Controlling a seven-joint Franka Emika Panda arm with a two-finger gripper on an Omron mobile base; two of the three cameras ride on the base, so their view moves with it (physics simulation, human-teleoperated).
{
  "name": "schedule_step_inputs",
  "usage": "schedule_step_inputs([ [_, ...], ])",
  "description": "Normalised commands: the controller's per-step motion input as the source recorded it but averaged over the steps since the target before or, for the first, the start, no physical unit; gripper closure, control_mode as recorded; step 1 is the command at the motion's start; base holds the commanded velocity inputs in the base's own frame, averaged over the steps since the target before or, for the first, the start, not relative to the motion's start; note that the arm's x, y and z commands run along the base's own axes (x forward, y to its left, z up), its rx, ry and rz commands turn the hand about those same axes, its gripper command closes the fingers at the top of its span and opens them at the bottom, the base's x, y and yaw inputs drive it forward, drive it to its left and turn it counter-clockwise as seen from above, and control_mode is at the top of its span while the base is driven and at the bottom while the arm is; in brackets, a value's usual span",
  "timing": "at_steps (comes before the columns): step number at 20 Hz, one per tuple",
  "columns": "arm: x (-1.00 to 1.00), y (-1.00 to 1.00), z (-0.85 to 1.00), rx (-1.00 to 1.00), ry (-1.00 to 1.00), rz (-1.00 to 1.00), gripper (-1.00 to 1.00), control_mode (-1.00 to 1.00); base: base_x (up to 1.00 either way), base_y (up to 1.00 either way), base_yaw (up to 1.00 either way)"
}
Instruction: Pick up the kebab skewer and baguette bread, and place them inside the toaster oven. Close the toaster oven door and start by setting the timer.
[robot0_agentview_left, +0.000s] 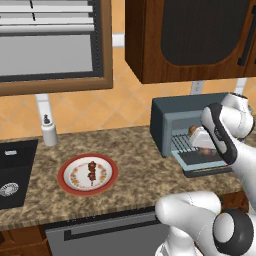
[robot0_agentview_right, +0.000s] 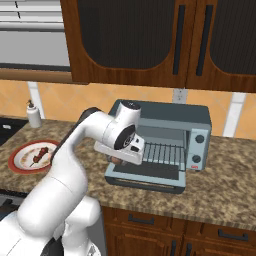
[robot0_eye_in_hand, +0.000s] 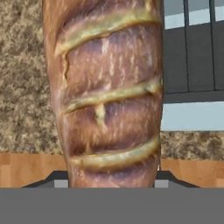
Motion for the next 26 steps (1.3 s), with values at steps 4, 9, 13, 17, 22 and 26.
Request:
schedule_step_inputs([
  [4, 0.43, -0.31, -0.15, -0.05, 0.0, 0.06, 1.0, -1.0, 0.0, 0.0, 0.0],
  [9, 0.32, -0.04, -0.29, -0.04, 0.0, 0.05, 1.0, -1.0, 0.0, 0.0, 0.0],
  [13, 0.29, 0.0, -0.14, 0.0, 0.0, 0.02, 1.0, -1.0, 0.0, 0.0, 0.0],
  [17, 0.14, 0.0, -0.26, 0.0, -0.01, 0.0, 1.0, -1.0, 0.0, 0.0, 0.0],
  [22, 0.18, 0.0, -0.1, 0.0, -0.06, 0.0, 1.0, -1.0, 0.0, 0.0, 0.0],
  [26, 0.0, 0.0, -0.19, 0.0, -0.08, 0.0, 1.0, -1.0, 0.0, 0.0, 0.0],
])
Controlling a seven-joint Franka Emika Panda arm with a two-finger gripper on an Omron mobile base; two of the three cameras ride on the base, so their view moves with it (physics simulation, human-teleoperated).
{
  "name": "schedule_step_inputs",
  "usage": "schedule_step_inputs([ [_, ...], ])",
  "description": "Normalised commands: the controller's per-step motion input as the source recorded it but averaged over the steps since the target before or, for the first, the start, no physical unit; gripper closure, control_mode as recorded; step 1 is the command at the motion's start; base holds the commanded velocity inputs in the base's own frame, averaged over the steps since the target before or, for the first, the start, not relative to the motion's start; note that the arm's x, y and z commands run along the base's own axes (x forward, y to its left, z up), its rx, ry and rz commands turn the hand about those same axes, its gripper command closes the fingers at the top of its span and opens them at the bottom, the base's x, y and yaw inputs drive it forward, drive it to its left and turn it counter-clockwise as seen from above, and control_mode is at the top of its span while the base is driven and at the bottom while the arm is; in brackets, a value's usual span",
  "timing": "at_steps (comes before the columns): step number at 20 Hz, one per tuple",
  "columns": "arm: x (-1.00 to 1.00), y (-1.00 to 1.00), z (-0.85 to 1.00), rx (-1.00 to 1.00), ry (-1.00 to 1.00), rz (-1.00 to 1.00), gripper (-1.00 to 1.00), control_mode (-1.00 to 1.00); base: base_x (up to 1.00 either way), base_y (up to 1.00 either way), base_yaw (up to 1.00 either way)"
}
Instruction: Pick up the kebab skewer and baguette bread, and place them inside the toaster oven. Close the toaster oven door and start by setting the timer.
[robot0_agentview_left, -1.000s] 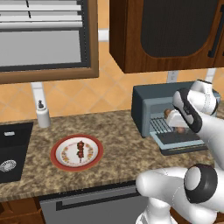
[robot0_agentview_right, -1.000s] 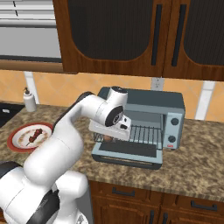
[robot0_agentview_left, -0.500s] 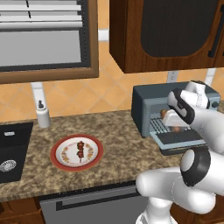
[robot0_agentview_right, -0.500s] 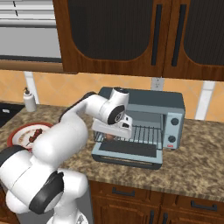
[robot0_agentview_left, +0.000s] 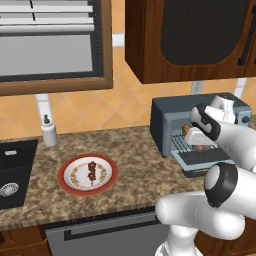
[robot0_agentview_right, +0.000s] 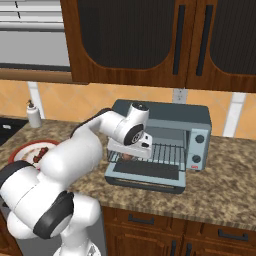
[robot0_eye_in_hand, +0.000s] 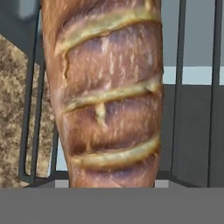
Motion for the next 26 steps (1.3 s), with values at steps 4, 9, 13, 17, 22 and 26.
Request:
schedule_step_inputs([
  [4, 0.0, 0.0, -0.18, 0.0, -0.06, 0.0, 1.0, -1.0, 0.0, 0.0, 0.0],
  [9, -0.06, 0.0, 0.0, 0.0, -0.03, 0.0, -1.0, -1.0, 0.0, 0.0, 0.0],
  [13, -0.26, 0.07, 0.1, 0.0, -0.01, 0.0, -1.0, -1.0, 0.0, 0.0, 0.0],
  [17, -0.31, 0.2, 0.57, 0.0, -0.03, 0.0, -1.0, -1.0, 0.0, 0.0, 0.0],
  [22, -0.67, 0.67, 0.63, 0.0, -0.04, 0.0, -1.0, -1.0, 0.0, 0.0, 0.0],
  [26, -1.0, 1.0, 0.15, -0.02, 0.0, -0.1, -1.0, -1.0, 0.0, 0.0, 0.0],
])
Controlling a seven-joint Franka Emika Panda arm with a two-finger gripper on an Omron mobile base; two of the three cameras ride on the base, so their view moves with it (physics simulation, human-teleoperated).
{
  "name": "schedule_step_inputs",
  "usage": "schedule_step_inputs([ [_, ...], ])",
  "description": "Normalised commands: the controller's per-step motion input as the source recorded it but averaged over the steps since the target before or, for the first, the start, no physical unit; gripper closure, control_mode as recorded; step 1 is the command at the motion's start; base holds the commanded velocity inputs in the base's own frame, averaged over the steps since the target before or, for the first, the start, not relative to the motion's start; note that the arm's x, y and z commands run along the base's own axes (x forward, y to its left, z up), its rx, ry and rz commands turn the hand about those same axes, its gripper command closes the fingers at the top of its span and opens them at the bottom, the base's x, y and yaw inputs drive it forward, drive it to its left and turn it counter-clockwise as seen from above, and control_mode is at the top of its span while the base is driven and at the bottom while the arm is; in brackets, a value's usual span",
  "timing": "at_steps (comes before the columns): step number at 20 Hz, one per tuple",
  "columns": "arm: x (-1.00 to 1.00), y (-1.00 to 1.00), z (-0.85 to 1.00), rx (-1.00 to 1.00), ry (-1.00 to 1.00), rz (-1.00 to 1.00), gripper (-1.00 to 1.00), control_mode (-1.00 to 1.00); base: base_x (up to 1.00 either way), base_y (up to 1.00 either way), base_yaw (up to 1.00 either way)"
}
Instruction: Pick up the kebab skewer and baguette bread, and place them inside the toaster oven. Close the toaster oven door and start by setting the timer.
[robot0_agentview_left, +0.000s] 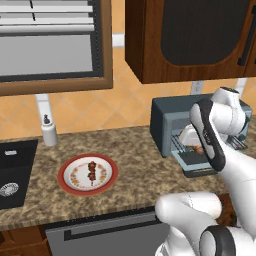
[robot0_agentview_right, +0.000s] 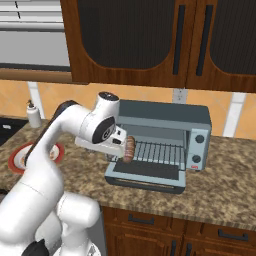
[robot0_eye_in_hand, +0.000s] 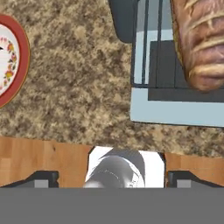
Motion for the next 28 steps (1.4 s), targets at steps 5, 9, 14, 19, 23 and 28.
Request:
schedule_step_inputs([
  [5, -0.86, 1.0, 0.12, 0.0, -0.02, -0.15, -1.0, -1.0, 0.0, 0.0, 0.0],
  [9, -0.14, 1.0, 0.09, -0.01, 0.0, -0.2, -1.0, -1.0, 0.0, 0.0, 0.0],
  [14, 0.21, 1.0, 0.01, -0.05, 0.0, -0.09, -1.0, -1.0, 0.0, 0.0, 0.0],
  [19, 0.84, 1.0, 0.0, -0.14, 0.03, 0.0, -1.0, -1.0, 0.0, 0.0, 0.0],
  [23, 1.0, 1.0, -0.14, -0.14, 0.18, 0.0, -1.0, -1.0, 0.0, 0.0, 0.0],
  [28, 0.92, 0.87, -0.51, 0.0, 0.27, 0.0, -1.0, -1.0, 0.0, 0.0, 0.0],
])
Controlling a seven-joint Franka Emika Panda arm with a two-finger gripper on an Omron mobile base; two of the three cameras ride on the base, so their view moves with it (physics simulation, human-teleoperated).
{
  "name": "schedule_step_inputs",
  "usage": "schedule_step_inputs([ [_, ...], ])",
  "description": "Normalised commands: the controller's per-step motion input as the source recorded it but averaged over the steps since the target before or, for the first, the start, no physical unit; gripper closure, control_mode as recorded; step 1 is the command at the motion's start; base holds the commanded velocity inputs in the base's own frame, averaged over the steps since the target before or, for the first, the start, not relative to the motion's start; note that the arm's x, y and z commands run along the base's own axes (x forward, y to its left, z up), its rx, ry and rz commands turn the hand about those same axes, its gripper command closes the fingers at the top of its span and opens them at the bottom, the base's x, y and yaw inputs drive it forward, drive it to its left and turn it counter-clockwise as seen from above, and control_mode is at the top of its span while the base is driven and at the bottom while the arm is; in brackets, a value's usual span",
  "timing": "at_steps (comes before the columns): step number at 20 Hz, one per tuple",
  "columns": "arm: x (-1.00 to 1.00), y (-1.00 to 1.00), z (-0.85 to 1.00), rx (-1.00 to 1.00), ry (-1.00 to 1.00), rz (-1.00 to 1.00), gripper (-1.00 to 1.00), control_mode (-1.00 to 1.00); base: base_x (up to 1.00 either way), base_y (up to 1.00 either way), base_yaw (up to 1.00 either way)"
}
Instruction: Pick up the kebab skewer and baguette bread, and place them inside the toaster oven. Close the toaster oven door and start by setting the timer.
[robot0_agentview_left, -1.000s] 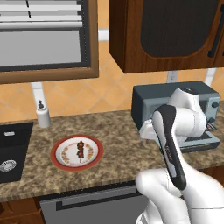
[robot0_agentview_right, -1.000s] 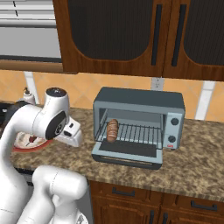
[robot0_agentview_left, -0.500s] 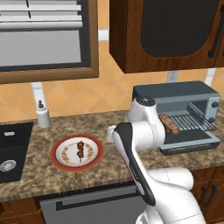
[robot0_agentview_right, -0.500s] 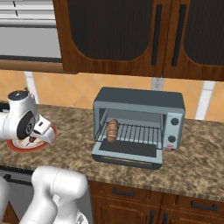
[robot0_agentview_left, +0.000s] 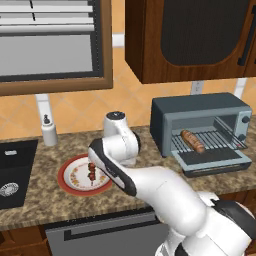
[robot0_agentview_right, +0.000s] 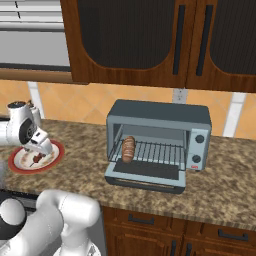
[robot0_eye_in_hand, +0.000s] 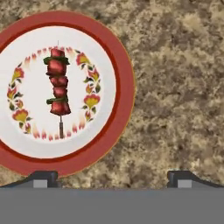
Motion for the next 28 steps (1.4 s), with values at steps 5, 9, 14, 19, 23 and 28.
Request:
schedule_step_inputs([
  [5, 0.79, 0.75, -0.65, 0.0, 0.2, 0.0, -1.0, -1.0, 0.0, 0.0, 0.0],
  [9, 0.61, 0.44, -0.55, 0.0, 0.02, 0.0, -1.0, -1.0, 0.0, 0.0, 0.0],
  [14, 0.42, 0.24, -0.4, 0.0, 0.0, 0.0, -1.0, -1.0, 0.0, 0.0, 0.0],
  [19, 0.13, 0.0, -0.25, -0.03, 0.0, 0.0, -1.0, -1.0, 0.0, 0.0, 0.0],
  [23, -0.18, 0.0, -0.11, -0.03, 0.0, 0.0, -1.0, -1.0, 0.0, 0.0, 0.0],
  [28, -0.18, -0.02, -0.23, -0.03, 0.0, -0.02, -1.0, -1.0, 0.0, 0.0, 0.0],
])
